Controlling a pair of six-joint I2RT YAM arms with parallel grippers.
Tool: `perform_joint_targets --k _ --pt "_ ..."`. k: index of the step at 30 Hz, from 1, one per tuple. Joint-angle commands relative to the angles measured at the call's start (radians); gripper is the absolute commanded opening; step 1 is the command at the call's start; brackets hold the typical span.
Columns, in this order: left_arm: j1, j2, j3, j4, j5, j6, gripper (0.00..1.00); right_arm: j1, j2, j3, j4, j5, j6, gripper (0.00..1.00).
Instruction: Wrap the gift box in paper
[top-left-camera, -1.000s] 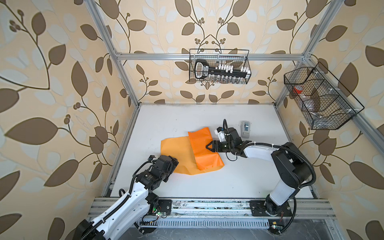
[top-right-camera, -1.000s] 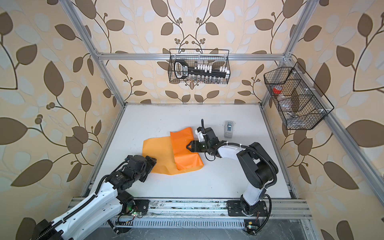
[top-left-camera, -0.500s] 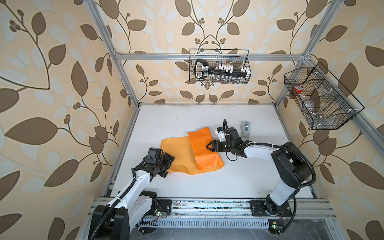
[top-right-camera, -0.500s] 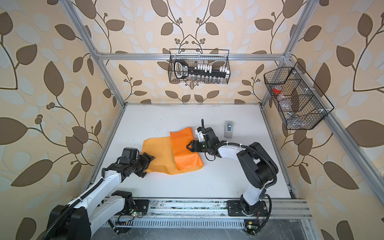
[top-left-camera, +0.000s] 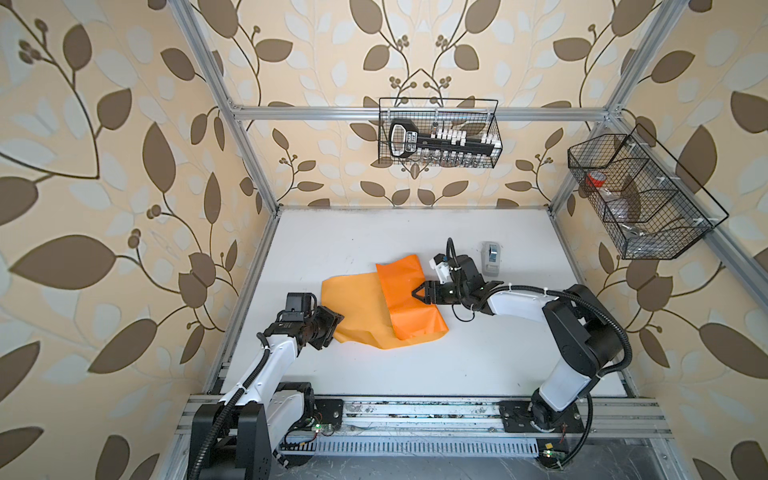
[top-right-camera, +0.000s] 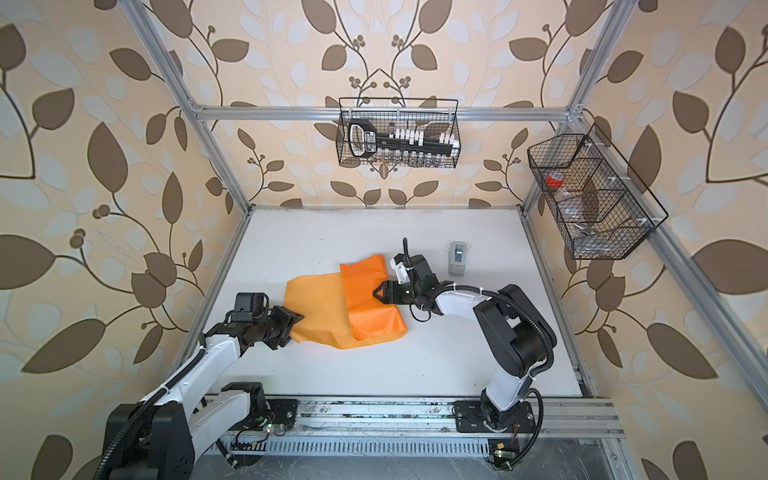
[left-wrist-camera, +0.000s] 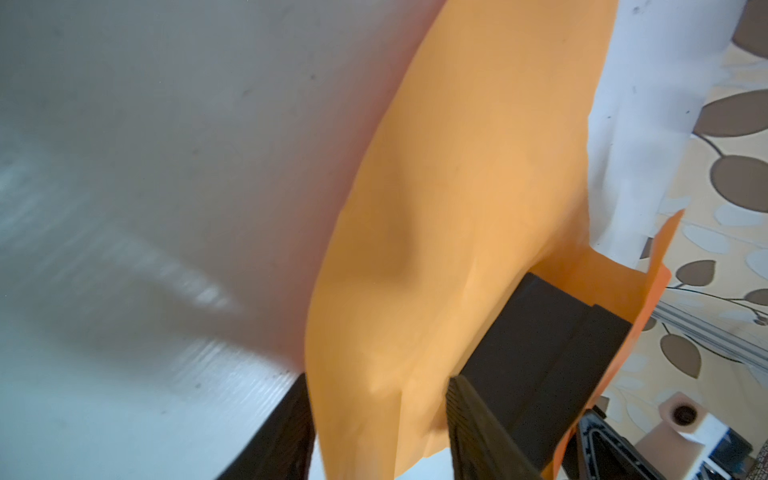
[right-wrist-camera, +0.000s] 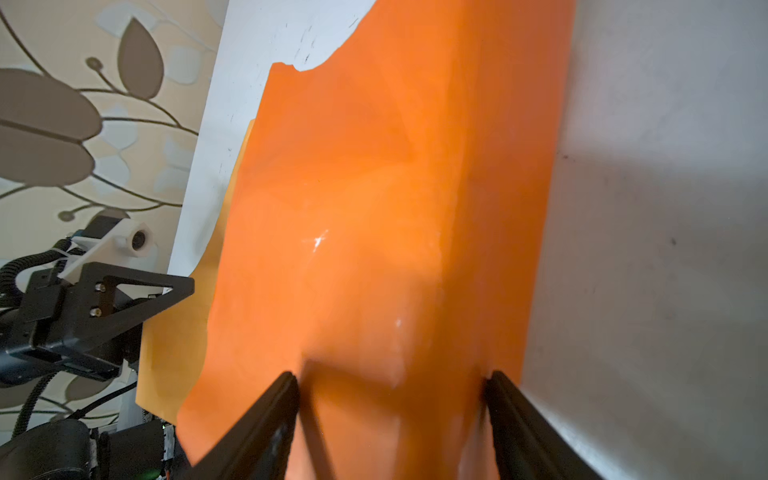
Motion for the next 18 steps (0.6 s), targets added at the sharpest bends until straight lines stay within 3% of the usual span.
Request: perform_joint_targets --k 1,8,18 --pt "0.010 0.008 0.042 -0.029 0.059 0.055 0.43 -0.005 0.034 -0.036 -0.119 0.067 -0.007 0.71" --pt "0.008 0.051 0.104 0.019 0.270 0.146 0.17 0.005 0.024 -0.031 -0.121 0.070 0.008 0.71" --pt "-0.065 0.020 0.157 0.033 0.439 0.216 0.12 0.016 0.035 -0.017 -0.122 0.084 0.036 0.72"
